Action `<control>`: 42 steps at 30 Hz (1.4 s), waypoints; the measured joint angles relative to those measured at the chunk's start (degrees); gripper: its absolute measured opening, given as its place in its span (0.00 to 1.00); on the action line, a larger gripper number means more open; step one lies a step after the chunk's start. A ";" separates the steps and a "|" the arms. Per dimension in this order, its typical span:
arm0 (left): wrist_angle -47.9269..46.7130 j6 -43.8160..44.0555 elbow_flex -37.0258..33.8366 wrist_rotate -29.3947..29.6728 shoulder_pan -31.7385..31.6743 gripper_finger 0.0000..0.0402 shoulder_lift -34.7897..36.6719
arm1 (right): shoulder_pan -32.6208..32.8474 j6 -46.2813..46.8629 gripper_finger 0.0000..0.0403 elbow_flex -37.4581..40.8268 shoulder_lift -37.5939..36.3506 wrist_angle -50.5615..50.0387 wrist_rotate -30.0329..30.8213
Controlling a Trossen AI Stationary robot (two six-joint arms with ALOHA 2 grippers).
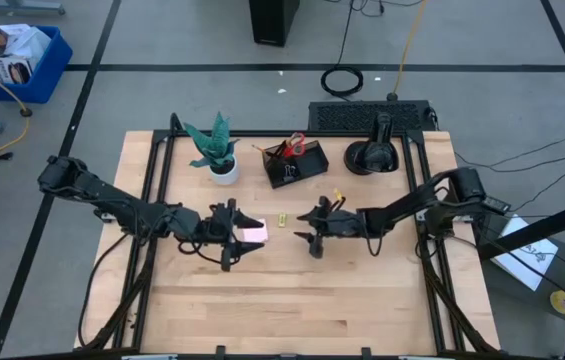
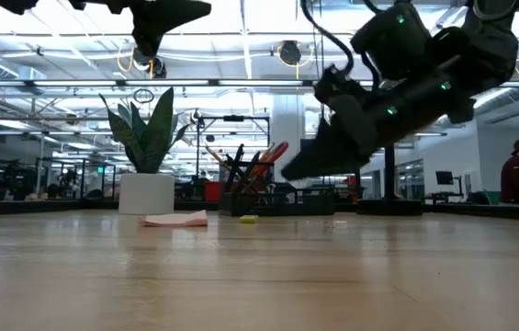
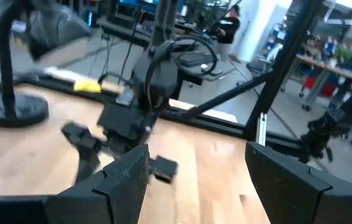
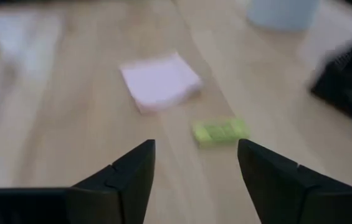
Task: Pick and place office supplies into organizer
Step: Put the green eraser into the black mesh desk organizer
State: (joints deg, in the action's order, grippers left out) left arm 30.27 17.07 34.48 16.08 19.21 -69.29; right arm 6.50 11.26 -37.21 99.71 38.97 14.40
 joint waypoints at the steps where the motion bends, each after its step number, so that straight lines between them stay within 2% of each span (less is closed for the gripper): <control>1: -0.24 1.86 0.02 0.11 0.02 0.68 -0.25 | -0.05 0.02 0.54 0.25 -0.55 -1.77 -0.76; 6: 0.01 6.13 0.02 0.75 -0.36 0.68 -1.77 | 1.80 4.64 0.53 2.56 -2.92 -5.67 -7.36; 9: 0.33 11.52 0.47 5.16 -0.42 0.67 -4.16 | 4.15 7.14 0.54 4.40 -3.44 -5.52 -8.87; 14: 1.12 18.15 1.88 25.61 1.81 0.67 -13.31 | 9.08 9.88 0.53 8.20 -3.34 -4.15 -9.36; 17: 1.13 22.24 5.70 36.04 2.40 0.67 -20.72 | 12.21 11.31 0.53 10.62 -3.35 -0.92 -8.62; 21: 0.69 22.23 13.42 43.68 2.40 0.67 -30.46 | 15.22 12.69 0.53 13.53 -3.42 6.59 -8.62; 25: -5.08 19.31 22.19 45.68 1.05 0.67 -38.63 | 17.77 13.56 0.53 16.63 -3.38 12.47 -8.27; 31: -20.06 31.68 31.61 49.54 -1.21 0.67 -46.41 | 20.03 13.80 0.52 19.40 -3.35 20.43 -5.23; 33: -28.14 36.66 32.52 50.53 -1.94 0.67 -46.88 | 20.29 13.52 0.52 19.67 -3.40 22.22 -5.35; 36: -33.34 42.99 33.18 51.19 -3.11 0.67 -47.58 | 20.32 13.51 0.52 20.24 -3.40 23.40 -5.15; 42: -35.74 41.25 33.03 51.84 -5.25 0.67 -50.14 | 20.35 13.35 0.52 20.15 -3.40 23.08 -5.23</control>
State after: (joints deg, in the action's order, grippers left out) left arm -5.48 58.32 67.51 67.92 13.96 -119.43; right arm 26.85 24.61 -17.06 96.31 62.06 9.17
